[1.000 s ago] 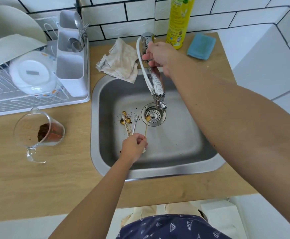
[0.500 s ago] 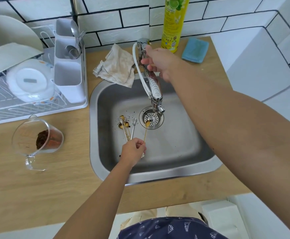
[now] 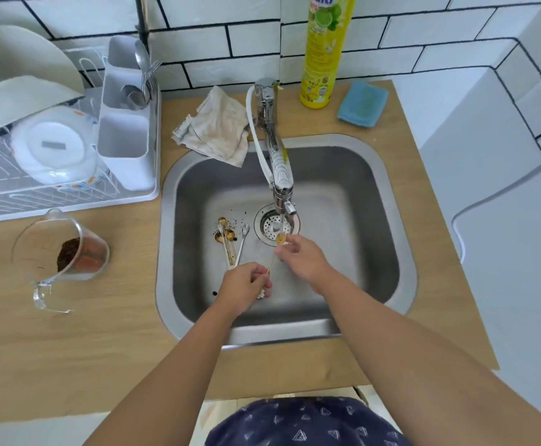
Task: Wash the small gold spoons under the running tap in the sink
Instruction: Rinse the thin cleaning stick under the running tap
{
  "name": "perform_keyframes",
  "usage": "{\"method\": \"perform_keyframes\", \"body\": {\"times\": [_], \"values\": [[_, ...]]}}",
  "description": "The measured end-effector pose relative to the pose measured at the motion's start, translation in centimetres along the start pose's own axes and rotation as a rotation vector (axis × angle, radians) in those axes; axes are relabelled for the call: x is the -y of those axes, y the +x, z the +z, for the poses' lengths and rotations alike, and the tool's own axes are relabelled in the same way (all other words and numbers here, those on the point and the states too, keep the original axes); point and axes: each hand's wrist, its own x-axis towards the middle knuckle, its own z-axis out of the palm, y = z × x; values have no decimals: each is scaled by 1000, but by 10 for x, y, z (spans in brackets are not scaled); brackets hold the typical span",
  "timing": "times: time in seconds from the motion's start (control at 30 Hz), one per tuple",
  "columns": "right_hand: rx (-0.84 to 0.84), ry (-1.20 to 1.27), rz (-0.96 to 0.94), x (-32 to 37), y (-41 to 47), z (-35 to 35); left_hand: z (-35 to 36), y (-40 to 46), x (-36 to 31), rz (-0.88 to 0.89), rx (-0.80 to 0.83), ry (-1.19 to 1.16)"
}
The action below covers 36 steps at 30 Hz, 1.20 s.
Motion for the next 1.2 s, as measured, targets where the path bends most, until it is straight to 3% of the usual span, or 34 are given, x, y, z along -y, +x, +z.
{"method": "perform_keyframes", "body": {"times": [0.33, 0.53, 1.0, 1.2], "values": [[-105, 53, -78, 9, 19, 4, 1, -1, -1, 26, 14, 29], [14, 121, -103, 7, 22, 8, 1, -1, -1, 20, 9, 8], [12, 280, -34, 7, 24, 8, 2, 0, -1, 42, 90, 36], [188, 385, 0, 1, 21, 9, 2, 0, -3, -6, 133, 36]]}}
